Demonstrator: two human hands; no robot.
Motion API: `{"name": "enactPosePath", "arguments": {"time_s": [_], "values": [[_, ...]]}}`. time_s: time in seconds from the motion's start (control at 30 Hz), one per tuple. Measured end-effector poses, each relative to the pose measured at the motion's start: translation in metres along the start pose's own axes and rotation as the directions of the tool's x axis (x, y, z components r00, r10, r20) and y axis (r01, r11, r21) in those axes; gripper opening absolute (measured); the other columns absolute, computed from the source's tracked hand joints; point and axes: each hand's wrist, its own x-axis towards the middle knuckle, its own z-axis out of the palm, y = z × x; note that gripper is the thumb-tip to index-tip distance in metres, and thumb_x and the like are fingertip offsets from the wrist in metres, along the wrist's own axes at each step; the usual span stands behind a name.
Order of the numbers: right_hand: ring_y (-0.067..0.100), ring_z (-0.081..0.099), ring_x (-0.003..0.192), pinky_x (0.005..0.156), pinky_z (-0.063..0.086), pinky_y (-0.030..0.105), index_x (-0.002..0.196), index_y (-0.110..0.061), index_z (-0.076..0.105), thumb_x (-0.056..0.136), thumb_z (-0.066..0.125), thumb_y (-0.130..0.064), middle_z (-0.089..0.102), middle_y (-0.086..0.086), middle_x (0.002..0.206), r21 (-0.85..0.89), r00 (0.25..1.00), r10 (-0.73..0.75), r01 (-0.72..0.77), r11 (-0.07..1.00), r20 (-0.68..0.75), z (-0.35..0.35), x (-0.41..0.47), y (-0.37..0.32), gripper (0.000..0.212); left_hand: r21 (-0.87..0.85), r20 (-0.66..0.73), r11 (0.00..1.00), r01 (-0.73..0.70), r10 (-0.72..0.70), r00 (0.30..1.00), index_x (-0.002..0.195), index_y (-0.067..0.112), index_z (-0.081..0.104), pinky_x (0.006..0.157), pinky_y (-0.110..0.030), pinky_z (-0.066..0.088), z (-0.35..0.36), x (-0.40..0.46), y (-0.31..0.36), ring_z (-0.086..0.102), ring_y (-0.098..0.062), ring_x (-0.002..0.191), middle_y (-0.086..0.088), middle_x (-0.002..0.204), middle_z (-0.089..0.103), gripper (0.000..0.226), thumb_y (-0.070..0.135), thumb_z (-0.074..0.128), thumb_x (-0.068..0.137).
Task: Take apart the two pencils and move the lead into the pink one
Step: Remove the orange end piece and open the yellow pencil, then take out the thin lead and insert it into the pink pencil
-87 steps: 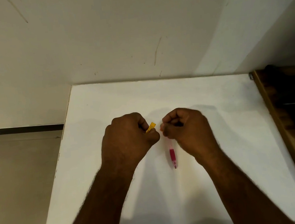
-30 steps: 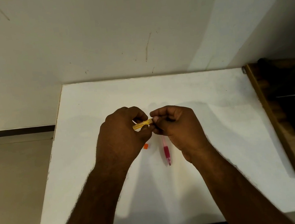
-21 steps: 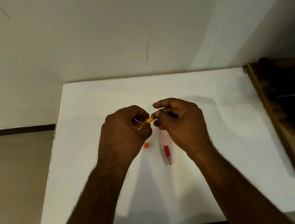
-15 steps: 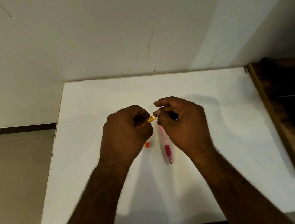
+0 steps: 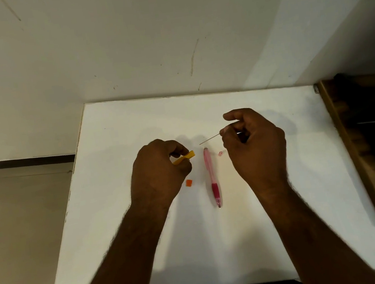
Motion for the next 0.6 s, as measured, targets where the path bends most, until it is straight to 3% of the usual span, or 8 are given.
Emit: {"name": "enactPosePath", "arguments": {"time_s": [0.07,0.43,0.6], "values": [[0.011,0.072,0.071,0.079,0.061,0.041,0.109,-0.027,0.07,0.09,0.066,-0.021,0.076,-0.01,0.087,0.012,1.0,0.025,-0.025,1.0,0.004,0.0001,0.0001,0.0006,0.021,0.052,0.004,0.999,0.01,-0.01,1.0,0.094,0.03,0.077,0.065,-0.019,0.041,0.0025,0.0004,-0.0024,0.062,-0.009,0.086,0.009,0.092,0.07,0.016,0.024,0.076,0.079],[0.01,0.073,0.071,0.08,0.06,0.042,0.108,-0.03,0.068,0.089,0.067,-0.023,0.076,-0.01,0.086,0.042,0.997,0.044,-0.047,0.998,0.062,0.0029,-0.0014,0.0007,0.02,0.228,0.019,0.973,-0.03,0.026,0.999,0.104,0.027,0.078,0.078,-0.025,0.046,0.0086,0.0012,-0.0047,0.067,-0.016,0.088,0.006,0.098,0.073,0.02,0.032,0.073,0.086],[0.01,0.073,0.075,0.083,0.06,0.039,0.11,-0.028,0.069,0.09,0.066,-0.022,0.077,-0.007,0.088,0.04,0.992,0.058,-0.062,0.997,0.113,0.0046,-0.002,0.003,0.021,0.065,-0.001,0.994,-0.089,0.089,0.996,0.11,0.029,0.074,0.078,-0.02,0.046,0.0044,0.0037,-0.001,0.06,-0.006,0.084,0.011,0.1,0.069,0.034,0.041,0.08,0.079]]}}
